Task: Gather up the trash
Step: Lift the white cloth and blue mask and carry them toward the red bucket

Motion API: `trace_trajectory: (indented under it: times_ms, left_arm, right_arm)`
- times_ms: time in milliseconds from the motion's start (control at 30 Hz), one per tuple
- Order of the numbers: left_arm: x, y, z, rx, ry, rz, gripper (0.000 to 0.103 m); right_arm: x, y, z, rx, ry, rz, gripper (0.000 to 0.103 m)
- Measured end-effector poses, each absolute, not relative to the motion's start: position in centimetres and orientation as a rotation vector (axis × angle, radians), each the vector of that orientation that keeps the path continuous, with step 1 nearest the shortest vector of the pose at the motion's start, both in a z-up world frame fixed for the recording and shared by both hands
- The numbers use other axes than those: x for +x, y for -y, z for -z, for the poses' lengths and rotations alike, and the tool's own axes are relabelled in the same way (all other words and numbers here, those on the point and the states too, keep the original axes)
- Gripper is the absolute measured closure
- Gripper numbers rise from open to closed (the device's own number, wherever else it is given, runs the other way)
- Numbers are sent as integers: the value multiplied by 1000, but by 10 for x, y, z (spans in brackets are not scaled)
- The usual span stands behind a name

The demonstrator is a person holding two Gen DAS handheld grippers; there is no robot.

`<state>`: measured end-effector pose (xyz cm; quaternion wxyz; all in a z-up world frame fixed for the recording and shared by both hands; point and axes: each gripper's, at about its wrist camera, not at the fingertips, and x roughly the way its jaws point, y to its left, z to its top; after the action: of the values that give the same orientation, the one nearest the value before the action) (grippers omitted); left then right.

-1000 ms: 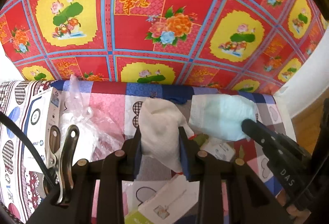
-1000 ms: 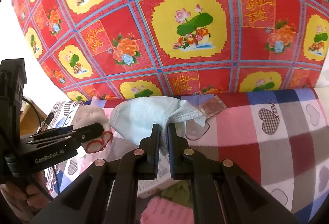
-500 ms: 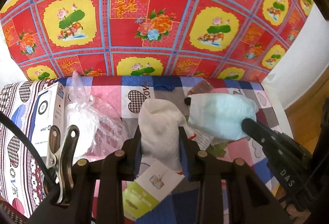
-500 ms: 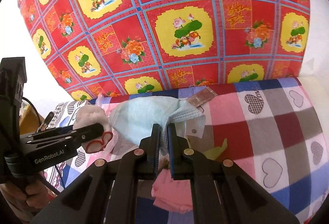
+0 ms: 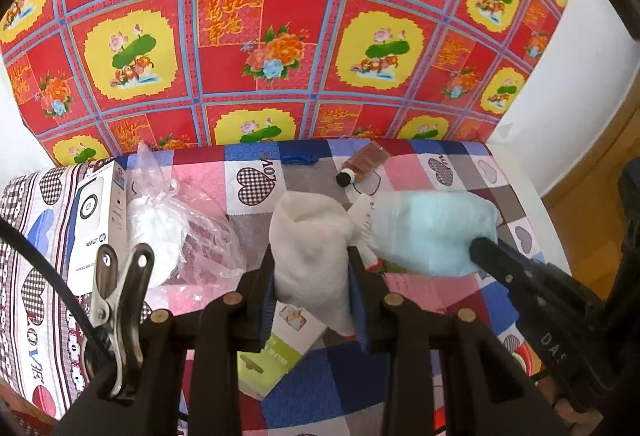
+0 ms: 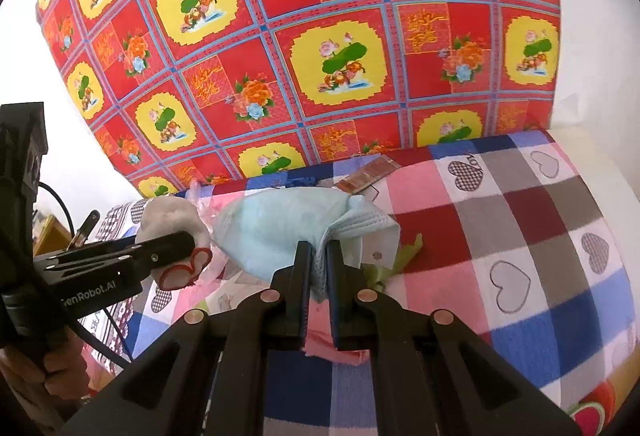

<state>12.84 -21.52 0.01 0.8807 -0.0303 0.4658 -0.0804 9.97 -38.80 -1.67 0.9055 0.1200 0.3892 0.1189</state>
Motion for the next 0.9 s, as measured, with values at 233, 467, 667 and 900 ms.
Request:
trace_trajectory:
  times_ms: [233,467,667,900]
  left_arm:
    - [113,220,-4,-42,-967,208,71]
    - [99,227,-6,-12,-960,251,71]
    - [87,233,-6,16,-962,289,71]
    - [78,245,-4,38,-966,335,71]
  right_arm:
    - [75,396,15,282,-794,-200,94]
    - [50,402,12,295,-773,-153,94]
    - [32,408,14,324,-763,-109,94]
    - [13,418,17,346,-757,-65,94]
